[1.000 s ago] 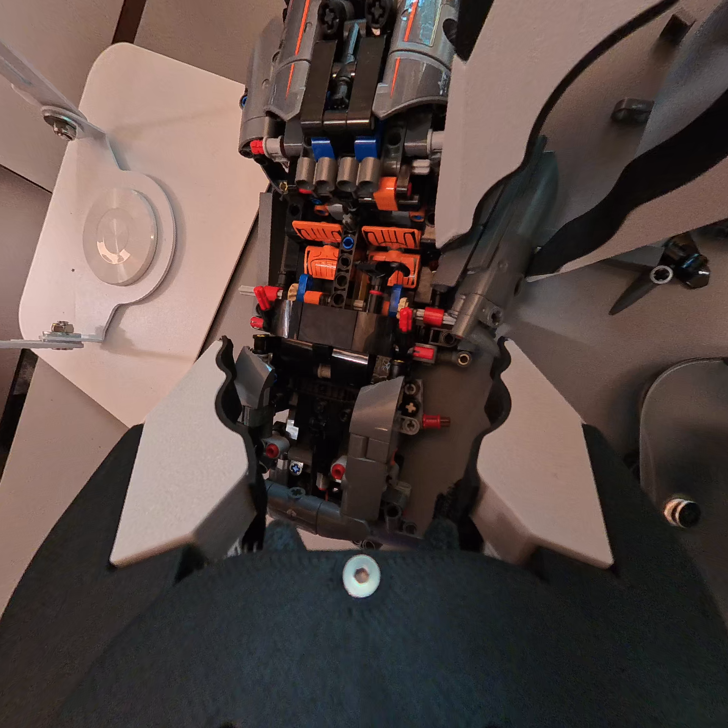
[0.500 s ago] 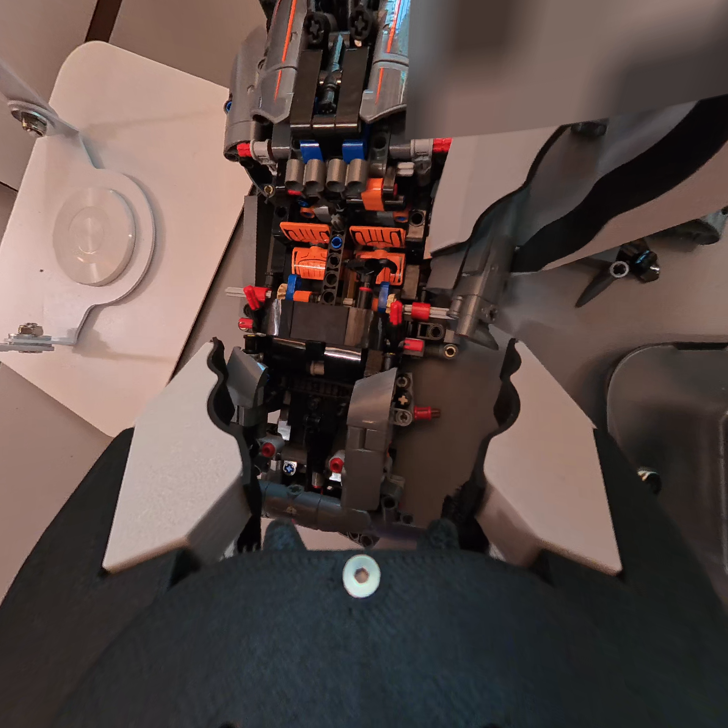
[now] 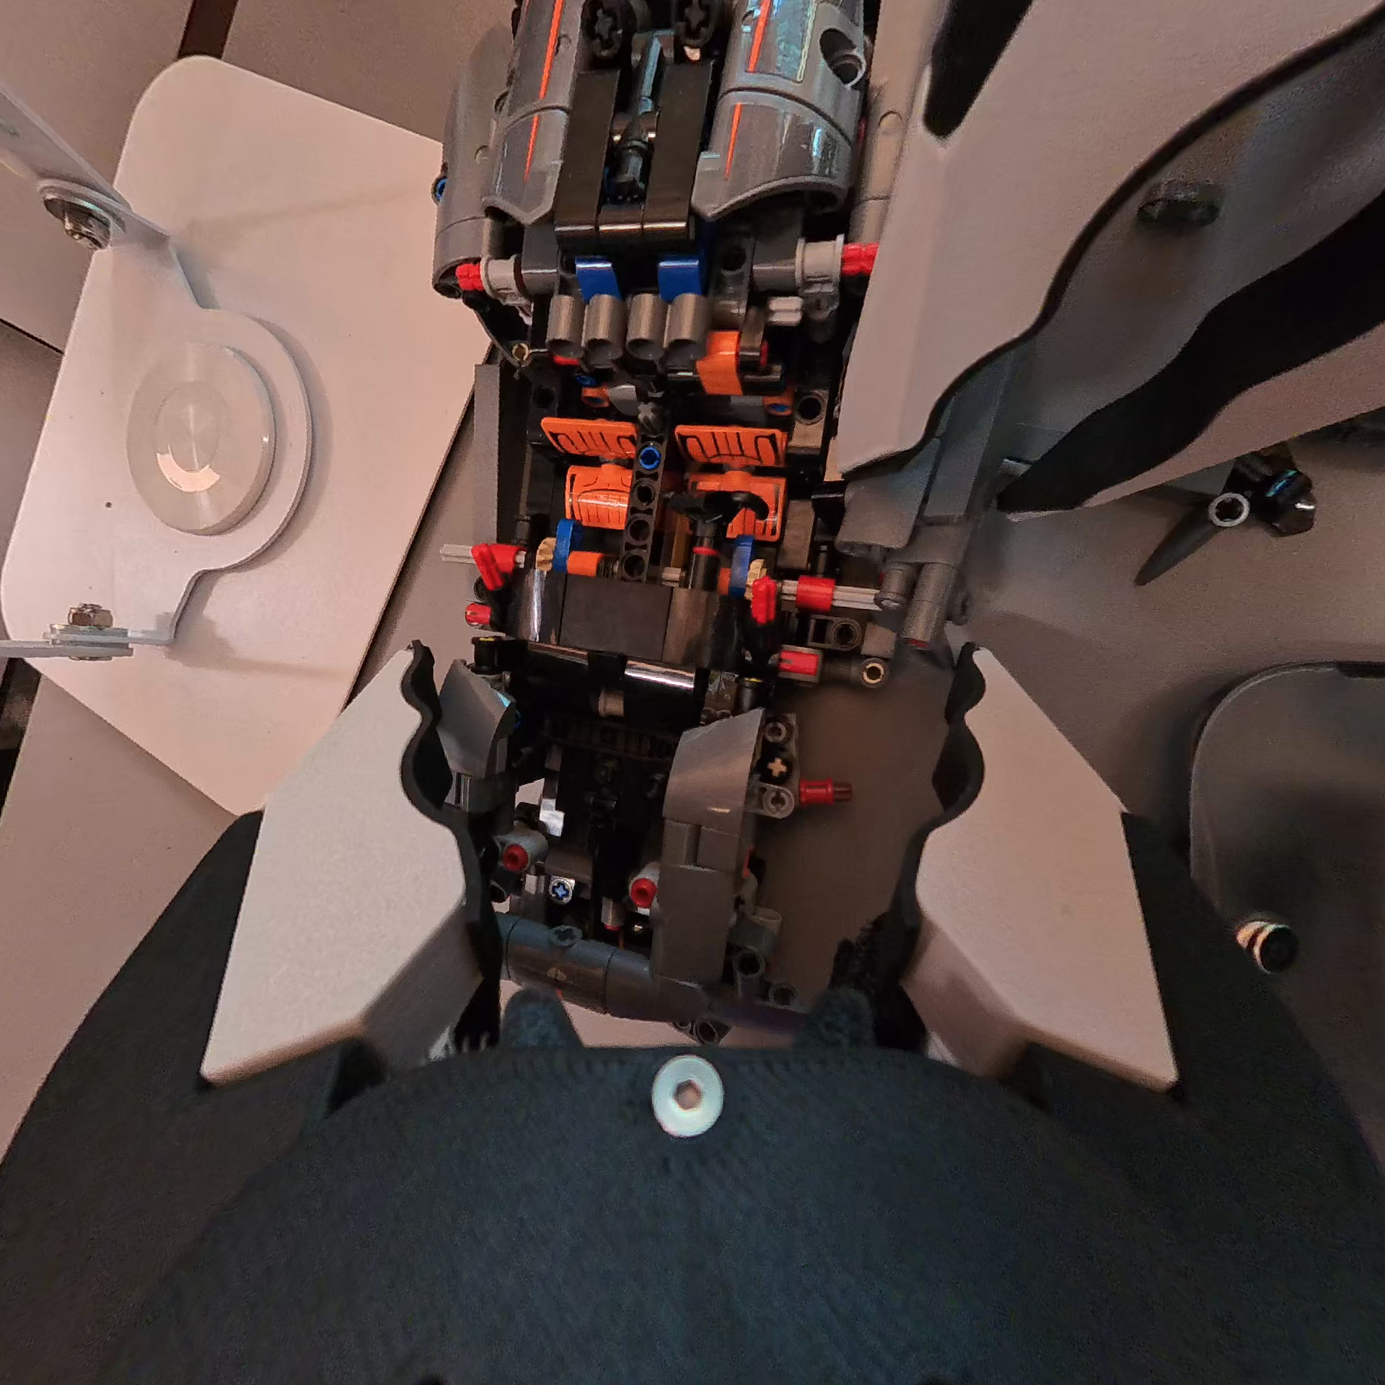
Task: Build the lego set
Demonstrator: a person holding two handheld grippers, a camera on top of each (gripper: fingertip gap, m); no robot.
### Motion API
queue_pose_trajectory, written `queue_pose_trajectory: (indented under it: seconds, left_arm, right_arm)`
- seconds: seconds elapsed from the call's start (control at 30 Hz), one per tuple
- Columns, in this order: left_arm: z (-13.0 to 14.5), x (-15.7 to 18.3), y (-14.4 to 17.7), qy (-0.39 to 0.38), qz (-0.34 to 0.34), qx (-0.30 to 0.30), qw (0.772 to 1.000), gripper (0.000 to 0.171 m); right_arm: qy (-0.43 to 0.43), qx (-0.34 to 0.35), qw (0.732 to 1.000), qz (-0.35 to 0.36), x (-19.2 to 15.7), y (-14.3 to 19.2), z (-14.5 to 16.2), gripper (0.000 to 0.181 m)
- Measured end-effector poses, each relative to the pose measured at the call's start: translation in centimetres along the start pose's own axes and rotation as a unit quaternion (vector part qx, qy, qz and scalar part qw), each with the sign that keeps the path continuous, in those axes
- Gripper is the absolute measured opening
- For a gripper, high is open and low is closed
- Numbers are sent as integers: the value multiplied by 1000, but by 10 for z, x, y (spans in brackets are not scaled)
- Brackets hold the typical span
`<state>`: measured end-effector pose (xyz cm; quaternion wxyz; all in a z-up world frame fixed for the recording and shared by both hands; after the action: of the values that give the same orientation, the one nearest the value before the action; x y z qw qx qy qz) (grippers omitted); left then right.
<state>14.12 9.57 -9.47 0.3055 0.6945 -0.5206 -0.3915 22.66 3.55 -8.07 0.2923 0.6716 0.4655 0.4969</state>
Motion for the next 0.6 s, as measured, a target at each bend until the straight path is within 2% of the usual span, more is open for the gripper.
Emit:
queue_pose_trajectory:
  seconds: [0.17, 0.6]
  left_arm:
    - [0, 0, -1, -5, -7, -5, 1000, 131]
    - [0, 0, -1, 1, -1, -2, 1000, 133]
  right_arm:
    - [-29, 19, 999, -28, 4, 1, 4, 27]
    - [-24, -6, 1000, -7, 2, -3, 1, 25]
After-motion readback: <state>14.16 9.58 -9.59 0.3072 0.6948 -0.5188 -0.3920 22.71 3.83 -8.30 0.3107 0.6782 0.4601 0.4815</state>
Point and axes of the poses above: each gripper's, where its closed fingertips meet, y back along the fingers, z out of its underside, x = y × z across the jaws, the point moved 7 cm from there along y, back along the fingers, and after that the axes turned 4 degrees about y, right-handed, at the moved point
